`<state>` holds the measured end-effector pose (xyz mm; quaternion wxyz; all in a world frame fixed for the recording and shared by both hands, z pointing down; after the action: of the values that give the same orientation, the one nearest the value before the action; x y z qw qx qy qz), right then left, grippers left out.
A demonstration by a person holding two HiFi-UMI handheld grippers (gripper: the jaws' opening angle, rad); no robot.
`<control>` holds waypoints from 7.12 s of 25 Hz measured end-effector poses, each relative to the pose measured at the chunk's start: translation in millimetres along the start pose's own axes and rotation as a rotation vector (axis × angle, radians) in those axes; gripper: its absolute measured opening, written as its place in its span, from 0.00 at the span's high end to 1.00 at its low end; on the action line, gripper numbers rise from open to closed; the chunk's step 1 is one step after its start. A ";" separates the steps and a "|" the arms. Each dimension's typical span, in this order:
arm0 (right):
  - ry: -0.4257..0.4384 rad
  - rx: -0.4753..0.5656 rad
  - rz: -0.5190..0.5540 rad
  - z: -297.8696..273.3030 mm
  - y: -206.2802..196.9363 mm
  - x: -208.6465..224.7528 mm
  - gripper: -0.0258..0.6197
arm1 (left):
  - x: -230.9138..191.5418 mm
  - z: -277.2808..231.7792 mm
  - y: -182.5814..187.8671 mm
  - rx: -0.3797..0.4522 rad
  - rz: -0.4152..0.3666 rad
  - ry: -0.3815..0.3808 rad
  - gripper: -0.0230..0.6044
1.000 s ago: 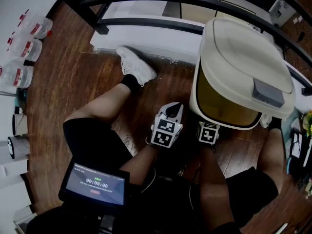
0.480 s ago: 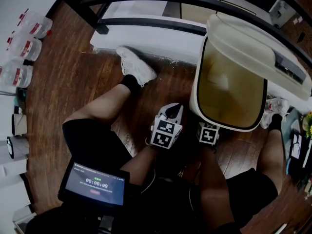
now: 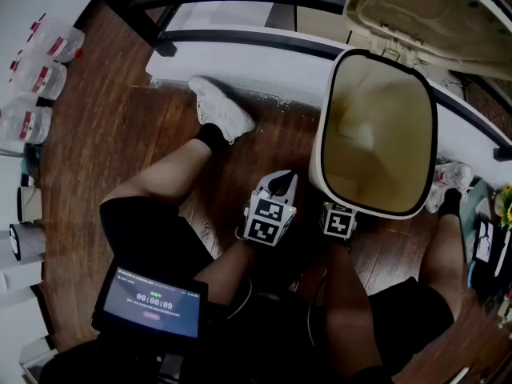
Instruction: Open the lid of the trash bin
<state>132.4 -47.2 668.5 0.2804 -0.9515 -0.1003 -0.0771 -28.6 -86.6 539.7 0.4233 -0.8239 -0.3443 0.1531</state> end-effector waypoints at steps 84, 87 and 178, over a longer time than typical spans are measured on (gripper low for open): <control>-0.027 0.081 -0.069 6.0 1.2 -3.9 0.95 | 2.1 -0.1 -2.7 -0.009 0.005 -0.017 0.97; -0.027 0.078 -0.073 5.2 0.5 -3.4 0.95 | 2.1 0.6 -4.0 -0.014 0.005 -0.016 0.97; 0.034 0.071 -0.056 19.7 10.2 -8.7 0.95 | 12.9 2.5 -5.0 -0.013 0.003 -0.031 0.97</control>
<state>128.1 -46.1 645.0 0.3134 -0.9363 -0.1250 -0.0973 -22.9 -74.2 542.7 0.4121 -0.8246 -0.3509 0.1643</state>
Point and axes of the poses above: the fingertips, and each gripper's own axes: z backward along the fingers, x to its right, y out of its top, the point moved 5 cm from there along z, backward along the fingers, and after that the axes turned 14 degrees about -z, right-handed, at the moved point
